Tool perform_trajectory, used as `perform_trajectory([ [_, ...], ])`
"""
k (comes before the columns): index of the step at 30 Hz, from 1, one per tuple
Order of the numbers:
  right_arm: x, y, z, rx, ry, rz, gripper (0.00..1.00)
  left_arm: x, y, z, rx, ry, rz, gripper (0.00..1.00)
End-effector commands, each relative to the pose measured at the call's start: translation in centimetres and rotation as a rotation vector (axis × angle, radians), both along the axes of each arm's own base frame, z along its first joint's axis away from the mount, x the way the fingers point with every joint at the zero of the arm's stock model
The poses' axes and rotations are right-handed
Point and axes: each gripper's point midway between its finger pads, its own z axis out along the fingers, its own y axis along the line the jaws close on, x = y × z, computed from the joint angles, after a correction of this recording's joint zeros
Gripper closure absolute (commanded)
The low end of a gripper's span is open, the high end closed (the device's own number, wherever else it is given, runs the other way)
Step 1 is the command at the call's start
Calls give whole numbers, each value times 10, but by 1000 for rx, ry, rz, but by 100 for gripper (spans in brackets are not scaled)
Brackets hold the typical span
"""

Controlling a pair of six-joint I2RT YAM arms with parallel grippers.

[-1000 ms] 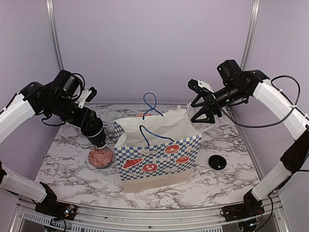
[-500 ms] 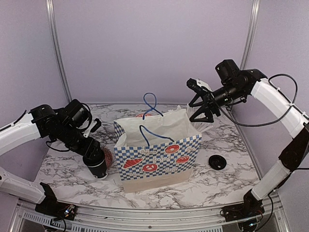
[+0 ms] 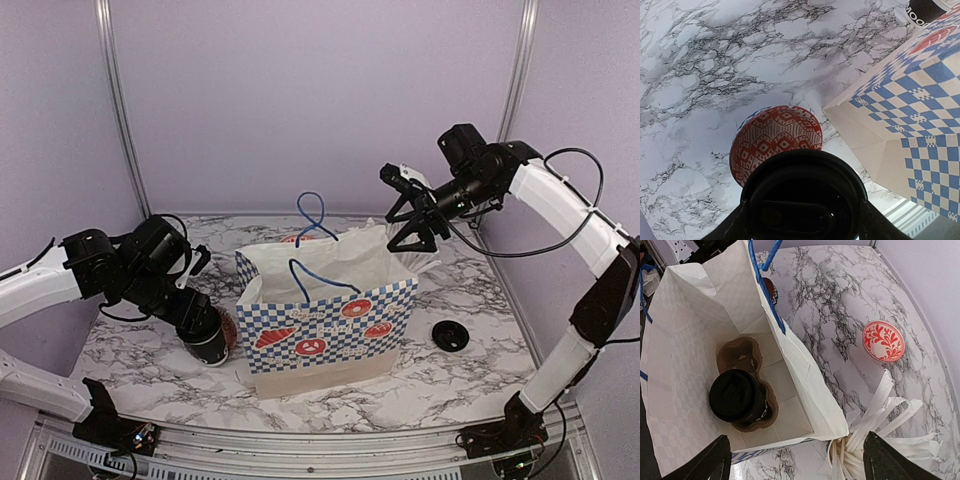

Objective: Pack the takeout coffee

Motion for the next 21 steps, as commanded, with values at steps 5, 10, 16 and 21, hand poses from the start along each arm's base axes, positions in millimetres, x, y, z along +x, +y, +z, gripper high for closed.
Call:
perform_trajectory([
  [5,-5,2,10,11,-17,19,12,16,3,24,13,-111,9,44],
  [10,-4,3,9,11,-15,21,12,21,7,36,57,-144,-4,44],
  [16,-6,2,8,9,-11,21,12,10,-9,52,-19,-142,-96,45],
  [21,-6,2,7,8,-14,23,12,-33,-36,45,-103,-78,-283,44],
])
